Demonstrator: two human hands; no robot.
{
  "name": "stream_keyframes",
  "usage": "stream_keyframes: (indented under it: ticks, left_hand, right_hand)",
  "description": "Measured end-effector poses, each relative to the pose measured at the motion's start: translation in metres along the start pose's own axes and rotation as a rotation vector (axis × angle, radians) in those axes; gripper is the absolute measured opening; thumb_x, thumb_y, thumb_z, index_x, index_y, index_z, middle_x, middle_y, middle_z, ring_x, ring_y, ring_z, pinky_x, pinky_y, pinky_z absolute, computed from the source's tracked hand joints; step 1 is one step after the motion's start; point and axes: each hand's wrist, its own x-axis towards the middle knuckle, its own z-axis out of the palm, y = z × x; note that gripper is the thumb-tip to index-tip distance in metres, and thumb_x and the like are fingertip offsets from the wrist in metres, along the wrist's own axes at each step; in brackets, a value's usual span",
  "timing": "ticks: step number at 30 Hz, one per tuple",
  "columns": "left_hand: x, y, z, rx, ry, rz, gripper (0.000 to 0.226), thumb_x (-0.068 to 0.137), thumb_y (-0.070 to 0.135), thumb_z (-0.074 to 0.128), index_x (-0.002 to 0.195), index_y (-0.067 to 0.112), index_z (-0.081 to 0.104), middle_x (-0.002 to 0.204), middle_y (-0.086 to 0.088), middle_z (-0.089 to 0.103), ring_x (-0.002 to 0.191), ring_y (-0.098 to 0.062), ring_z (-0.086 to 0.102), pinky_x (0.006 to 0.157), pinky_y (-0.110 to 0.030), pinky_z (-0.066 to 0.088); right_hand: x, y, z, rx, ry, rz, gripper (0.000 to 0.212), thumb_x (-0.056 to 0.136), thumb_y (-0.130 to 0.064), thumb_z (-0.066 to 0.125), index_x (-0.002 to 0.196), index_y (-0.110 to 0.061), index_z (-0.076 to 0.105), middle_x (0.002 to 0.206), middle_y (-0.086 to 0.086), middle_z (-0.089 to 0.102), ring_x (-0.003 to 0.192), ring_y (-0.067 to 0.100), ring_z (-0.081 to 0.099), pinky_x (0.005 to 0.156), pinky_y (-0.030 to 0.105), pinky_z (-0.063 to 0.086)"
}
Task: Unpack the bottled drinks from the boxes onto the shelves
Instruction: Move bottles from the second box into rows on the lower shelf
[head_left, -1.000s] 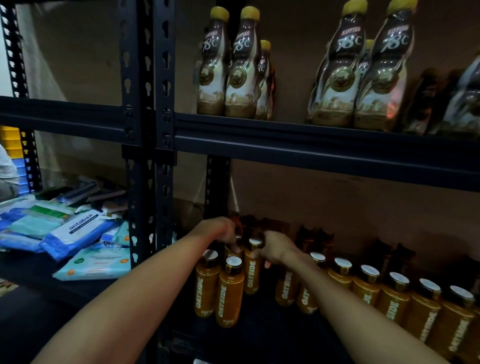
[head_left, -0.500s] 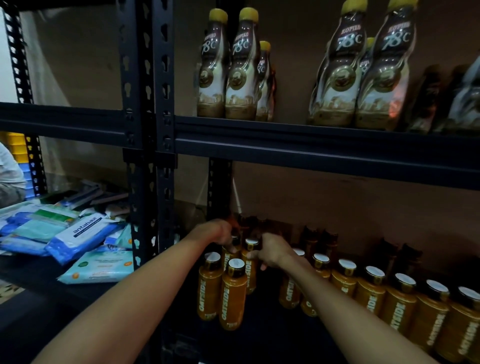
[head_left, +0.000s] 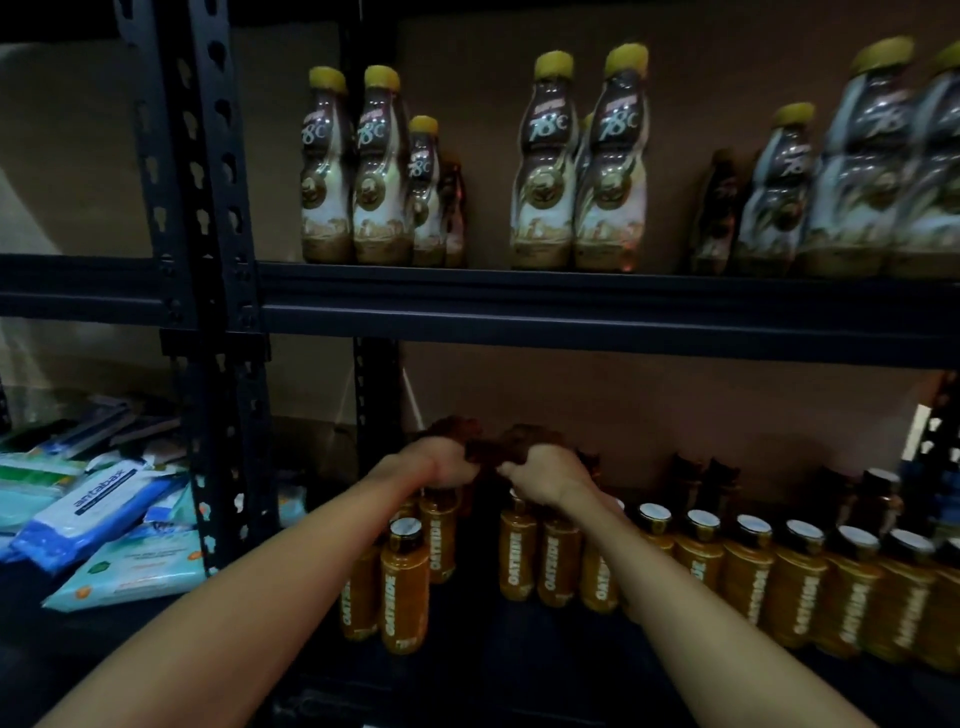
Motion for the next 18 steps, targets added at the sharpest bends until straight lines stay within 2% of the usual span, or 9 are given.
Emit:
stream_keyframes:
  ticks: [4,6,9,13,15,18]
  left_hand:
    - [0.008,0.043,0.016,-0.032,-0.164,0.0,0.04,0.097,0.042,0.053,0.127,0.017,0.059,0.125,-0.006,0.059,0.116,-0.025,0.056,0.093,-0.033,0.045]
    - [0.01,0.056,0.026,-0.017,-0.207,0.022,0.038,0.093,0.039,0.059,0.124,0.017,0.06,0.127,-0.006,0.06,0.113,-0.026,0.058,0.093,-0.035,0.047]
    - [0.015,0.059,0.042,0.005,-0.215,-0.003,0.05,0.086,0.033,0.068,0.132,0.017,0.055,0.133,-0.006,0.057,0.121,-0.026,0.056,0.1,-0.038,0.047]
    - [0.016,0.055,0.049,-0.041,-0.179,-0.017,0.06,0.084,0.03,0.074,0.139,0.018,0.049,0.138,-0.004,0.053,0.126,-0.024,0.052,0.1,-0.034,0.045]
    - [0.014,0.054,0.047,-0.032,-0.173,-0.013,0.064,0.083,0.032,0.076,0.139,0.019,0.049,0.138,-0.003,0.053,0.127,-0.025,0.052,0.102,-0.036,0.045]
    - [0.011,0.054,0.043,-0.021,-0.177,0.022,0.066,0.078,0.032,0.081,0.135,0.023,0.052,0.136,-0.001,0.054,0.124,-0.023,0.052,0.102,-0.039,0.046]
  right_hand:
    - [-0.012,0.029,-0.025,-0.07,-0.006,0.089,0.034,0.1,-0.043,0.052,0.095,-0.014,0.07,0.103,0.007,0.071,0.099,0.023,0.067,0.078,0.031,0.049]
    - [-0.016,0.039,-0.027,-0.067,-0.076,0.081,0.027,0.098,-0.041,0.057,0.098,-0.016,0.069,0.098,0.005,0.074,0.091,0.019,0.071,0.083,0.034,0.055]
    - [-0.021,0.048,-0.015,-0.069,-0.118,0.009,0.018,0.094,-0.03,0.068,0.107,-0.019,0.066,0.098,0.003,0.074,0.074,0.015,0.074,0.081,0.036,0.061]
    - [-0.02,0.053,-0.001,-0.081,0.022,-0.018,0.028,0.092,-0.019,0.072,0.119,-0.019,0.066,0.107,0.003,0.072,0.079,0.016,0.075,0.084,0.037,0.06]
    - [-0.023,0.054,-0.002,-0.044,0.035,-0.028,0.033,0.09,-0.018,0.075,0.121,-0.021,0.067,0.115,0.004,0.07,0.087,0.019,0.073,0.087,0.038,0.06]
    - [-0.033,0.055,-0.006,-0.01,0.05,-0.032,0.039,0.086,-0.021,0.08,0.122,-0.023,0.066,0.123,0.004,0.058,0.087,0.022,0.071,0.086,0.039,0.06]
